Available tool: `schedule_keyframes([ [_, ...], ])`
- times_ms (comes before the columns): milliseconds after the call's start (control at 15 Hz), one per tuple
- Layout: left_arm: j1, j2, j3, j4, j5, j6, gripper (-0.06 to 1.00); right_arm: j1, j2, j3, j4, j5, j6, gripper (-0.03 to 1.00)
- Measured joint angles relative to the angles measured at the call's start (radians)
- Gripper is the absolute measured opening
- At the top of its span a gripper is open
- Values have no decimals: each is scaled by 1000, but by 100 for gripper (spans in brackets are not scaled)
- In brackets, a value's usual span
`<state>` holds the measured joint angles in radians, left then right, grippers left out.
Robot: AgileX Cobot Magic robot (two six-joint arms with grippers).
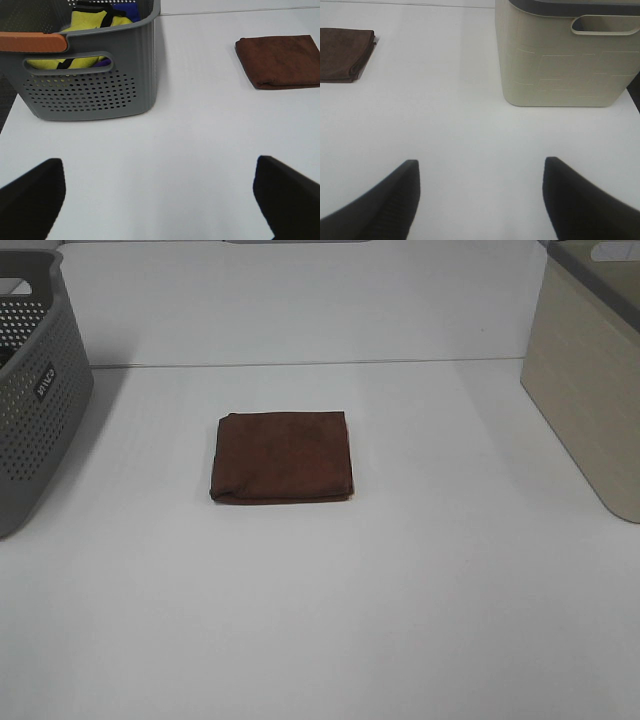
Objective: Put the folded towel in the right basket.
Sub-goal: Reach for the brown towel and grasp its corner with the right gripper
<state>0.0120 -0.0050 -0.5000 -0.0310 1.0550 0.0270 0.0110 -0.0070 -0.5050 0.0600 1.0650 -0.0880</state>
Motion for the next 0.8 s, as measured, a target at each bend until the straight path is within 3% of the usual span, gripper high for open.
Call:
schedule_keyframes([
  [800,0,0,0,0,0,0,97,0,42,-9,0,-12,0,66],
])
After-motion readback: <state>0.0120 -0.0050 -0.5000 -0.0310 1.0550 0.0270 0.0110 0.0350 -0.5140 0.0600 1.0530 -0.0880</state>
